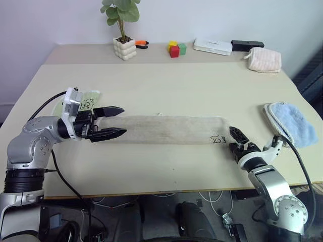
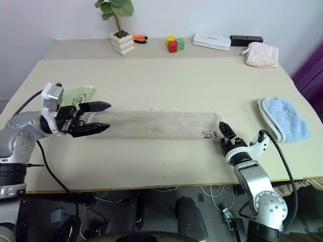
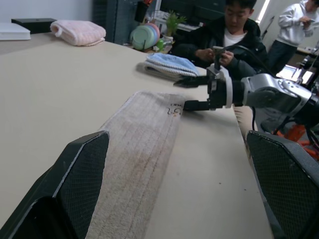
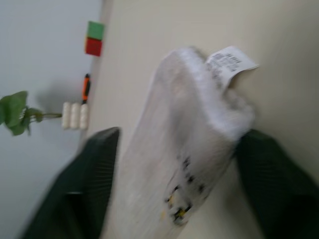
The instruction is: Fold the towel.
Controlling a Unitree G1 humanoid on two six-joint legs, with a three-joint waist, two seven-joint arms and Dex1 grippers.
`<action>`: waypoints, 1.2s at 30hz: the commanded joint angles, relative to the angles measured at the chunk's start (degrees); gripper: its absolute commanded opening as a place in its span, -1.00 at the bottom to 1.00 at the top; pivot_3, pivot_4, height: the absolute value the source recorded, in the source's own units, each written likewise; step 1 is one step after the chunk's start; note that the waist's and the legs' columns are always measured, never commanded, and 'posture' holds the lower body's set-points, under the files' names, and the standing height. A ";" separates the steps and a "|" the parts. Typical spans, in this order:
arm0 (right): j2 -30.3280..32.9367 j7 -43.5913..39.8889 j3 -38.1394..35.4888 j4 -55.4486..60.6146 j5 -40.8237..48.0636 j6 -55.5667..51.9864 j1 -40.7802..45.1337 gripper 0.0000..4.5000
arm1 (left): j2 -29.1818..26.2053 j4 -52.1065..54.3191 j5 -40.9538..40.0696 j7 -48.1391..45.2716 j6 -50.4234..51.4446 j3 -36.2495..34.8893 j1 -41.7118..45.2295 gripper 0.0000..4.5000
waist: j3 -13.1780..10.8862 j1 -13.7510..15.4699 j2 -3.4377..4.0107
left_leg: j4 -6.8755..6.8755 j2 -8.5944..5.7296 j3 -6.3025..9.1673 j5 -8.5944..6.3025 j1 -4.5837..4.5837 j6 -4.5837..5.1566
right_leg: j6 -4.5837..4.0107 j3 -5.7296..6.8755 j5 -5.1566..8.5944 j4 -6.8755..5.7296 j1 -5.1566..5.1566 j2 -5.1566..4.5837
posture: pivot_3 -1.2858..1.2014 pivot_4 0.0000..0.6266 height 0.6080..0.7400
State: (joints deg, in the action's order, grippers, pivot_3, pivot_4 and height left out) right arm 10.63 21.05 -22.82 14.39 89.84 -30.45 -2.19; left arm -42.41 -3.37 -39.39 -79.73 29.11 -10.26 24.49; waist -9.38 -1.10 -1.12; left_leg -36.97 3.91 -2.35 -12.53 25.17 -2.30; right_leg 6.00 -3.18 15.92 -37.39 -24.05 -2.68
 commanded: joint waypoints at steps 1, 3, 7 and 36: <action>-1.10 0.72 0.75 -1.36 -2.01 0.51 1.83 -0.25 | -0.25 1.26 -1.07 0.07 -0.87 -1.49 0.75 1.00 | 0.00 -0.09 0.01 | 0.01 0.00 0.00 0.00 0.00 0.00 | 0.00 0.00 0.00 0.00 -0.01 0.00 | 0.03 -0.52 1.00; -1.51 0.97 0.73 -1.57 -2.51 0.41 2.51 -0.71 | -0.24 1.25 -1.00 0.07 -1.00 -1.53 0.60 1.00 | 0.06 -0.15 -0.10 | 0.02 0.02 0.00 0.00 -0.01 0.00 | 0.01 0.00 0.00 0.00 -0.01 0.02 | 0.03 -0.52 1.00; -1.37 1.56 0.25 -0.92 -3.15 0.33 2.99 -0.99 | -0.18 1.19 -0.95 0.16 -1.16 -1.61 0.42 1.00 | 0.14 -0.07 -0.23 | 0.01 0.03 0.00 0.00 -0.02 0.00 | 0.01 0.01 0.00 0.00 0.01 0.02 | 0.03 -0.52 1.00; 26.37 -20.67 2.42 8.53 -22.69 -9.93 5.74 -0.99 | 0.04 -2.42 -0.39 -1.02 -2.64 -1.95 -0.33 1.00 | 0.06 0.27 -0.09 | -0.03 -0.02 -0.04 -0.02 0.02 0.04 | 0.02 -0.01 -0.01 0.05 0.00 -0.01 | 0.03 -0.52 1.00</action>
State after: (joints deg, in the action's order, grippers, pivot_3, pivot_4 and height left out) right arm 35.82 2.99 -21.04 19.65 69.19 -40.89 2.24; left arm -42.22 -6.65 -39.30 -80.93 27.22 -11.04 23.33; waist -9.32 -0.83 -1.21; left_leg -37.00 3.88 -2.39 -12.55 25.19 -2.26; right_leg 6.03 -3.18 15.91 -37.34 -24.05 -2.69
